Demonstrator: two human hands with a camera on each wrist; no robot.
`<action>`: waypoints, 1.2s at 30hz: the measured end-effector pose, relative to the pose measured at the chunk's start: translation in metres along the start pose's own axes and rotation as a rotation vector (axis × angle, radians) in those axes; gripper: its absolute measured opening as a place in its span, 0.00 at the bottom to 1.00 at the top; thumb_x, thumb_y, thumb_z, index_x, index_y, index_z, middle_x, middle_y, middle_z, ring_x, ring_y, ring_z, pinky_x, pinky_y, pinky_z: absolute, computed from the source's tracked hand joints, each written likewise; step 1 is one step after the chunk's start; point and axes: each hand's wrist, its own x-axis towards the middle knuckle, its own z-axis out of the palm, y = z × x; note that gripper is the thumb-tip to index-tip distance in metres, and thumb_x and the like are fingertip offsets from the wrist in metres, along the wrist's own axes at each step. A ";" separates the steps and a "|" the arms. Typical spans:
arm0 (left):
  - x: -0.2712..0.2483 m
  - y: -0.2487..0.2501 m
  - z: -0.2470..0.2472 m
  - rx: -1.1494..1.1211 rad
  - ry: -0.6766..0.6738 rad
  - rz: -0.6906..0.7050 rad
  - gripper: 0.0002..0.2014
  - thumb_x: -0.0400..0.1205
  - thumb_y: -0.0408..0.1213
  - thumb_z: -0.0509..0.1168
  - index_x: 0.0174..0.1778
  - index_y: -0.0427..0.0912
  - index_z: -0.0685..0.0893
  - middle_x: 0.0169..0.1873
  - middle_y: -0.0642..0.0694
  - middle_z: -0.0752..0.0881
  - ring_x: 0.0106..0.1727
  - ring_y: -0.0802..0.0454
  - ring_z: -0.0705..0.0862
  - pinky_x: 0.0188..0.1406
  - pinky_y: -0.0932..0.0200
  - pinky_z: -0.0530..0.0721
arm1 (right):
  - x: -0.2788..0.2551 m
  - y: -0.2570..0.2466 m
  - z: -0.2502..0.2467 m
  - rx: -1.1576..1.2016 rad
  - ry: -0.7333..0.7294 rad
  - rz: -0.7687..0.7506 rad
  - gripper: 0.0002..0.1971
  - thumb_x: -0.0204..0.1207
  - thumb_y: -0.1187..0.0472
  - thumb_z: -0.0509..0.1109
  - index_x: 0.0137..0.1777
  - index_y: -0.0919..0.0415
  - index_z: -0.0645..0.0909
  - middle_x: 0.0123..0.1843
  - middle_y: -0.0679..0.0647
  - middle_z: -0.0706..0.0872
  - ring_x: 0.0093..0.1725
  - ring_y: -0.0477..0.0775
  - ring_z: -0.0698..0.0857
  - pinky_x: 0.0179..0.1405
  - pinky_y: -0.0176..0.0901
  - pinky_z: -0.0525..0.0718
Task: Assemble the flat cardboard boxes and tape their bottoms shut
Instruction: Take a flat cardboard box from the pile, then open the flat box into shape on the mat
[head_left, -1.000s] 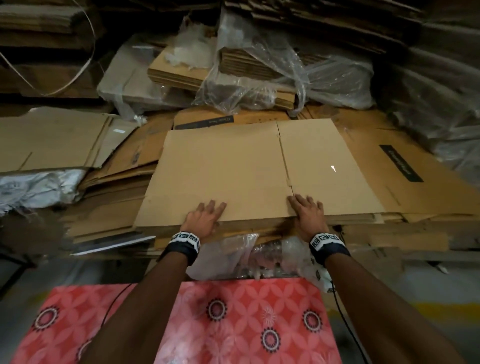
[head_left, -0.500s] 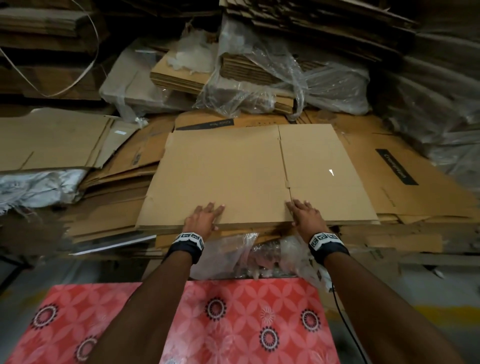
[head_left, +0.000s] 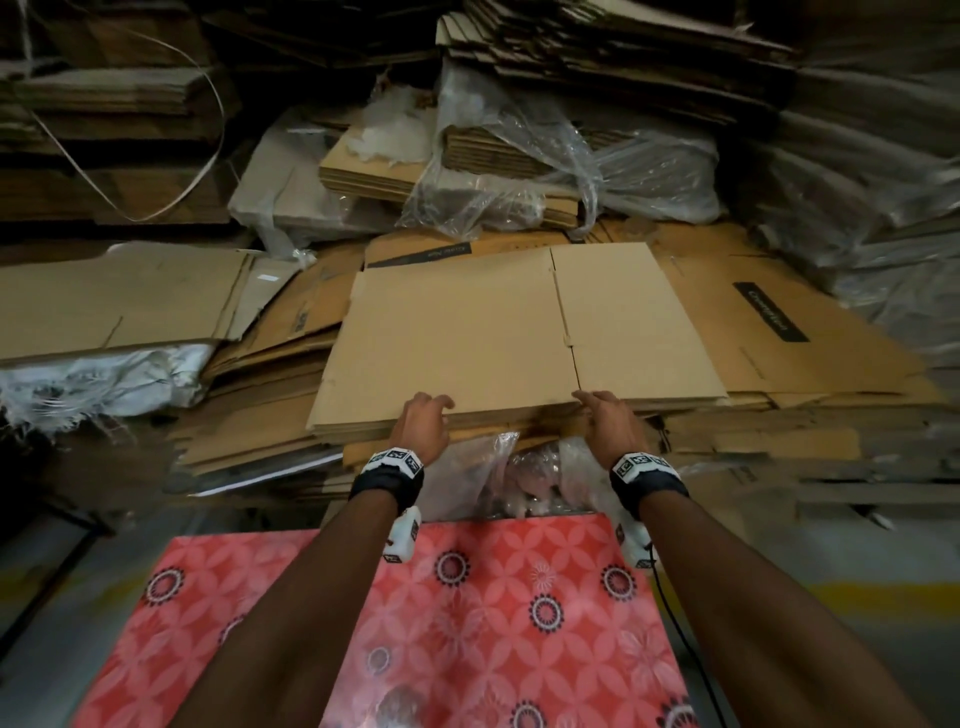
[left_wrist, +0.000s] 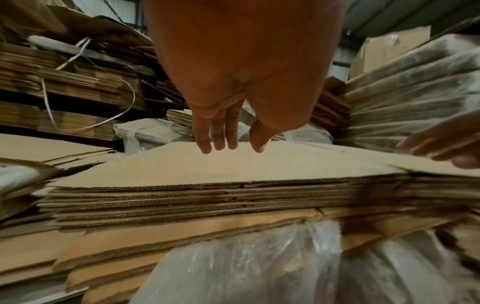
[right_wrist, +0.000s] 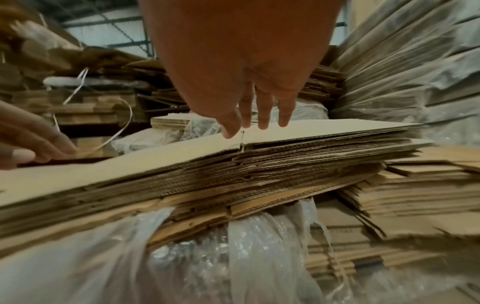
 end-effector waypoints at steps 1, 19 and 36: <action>-0.013 0.004 -0.001 -0.031 0.020 0.011 0.19 0.81 0.28 0.65 0.68 0.43 0.86 0.60 0.36 0.83 0.63 0.35 0.82 0.65 0.45 0.82 | -0.009 0.000 0.002 0.012 0.014 0.008 0.31 0.76 0.75 0.65 0.78 0.54 0.79 0.69 0.62 0.84 0.62 0.69 0.86 0.60 0.59 0.86; -0.366 0.085 0.123 -0.534 -0.325 0.195 0.17 0.80 0.28 0.70 0.63 0.46 0.90 0.57 0.42 0.85 0.55 0.44 0.85 0.57 0.58 0.81 | -0.509 0.001 0.006 0.273 0.185 0.556 0.16 0.77 0.67 0.73 0.64 0.64 0.87 0.61 0.63 0.90 0.60 0.66 0.87 0.63 0.49 0.79; -0.516 0.302 0.264 -0.561 -0.777 0.492 0.16 0.78 0.24 0.70 0.57 0.46 0.91 0.56 0.44 0.89 0.57 0.51 0.86 0.64 0.56 0.84 | -0.759 0.097 -0.045 0.341 0.482 1.150 0.15 0.84 0.67 0.69 0.70 0.62 0.83 0.69 0.60 0.85 0.69 0.60 0.82 0.69 0.46 0.76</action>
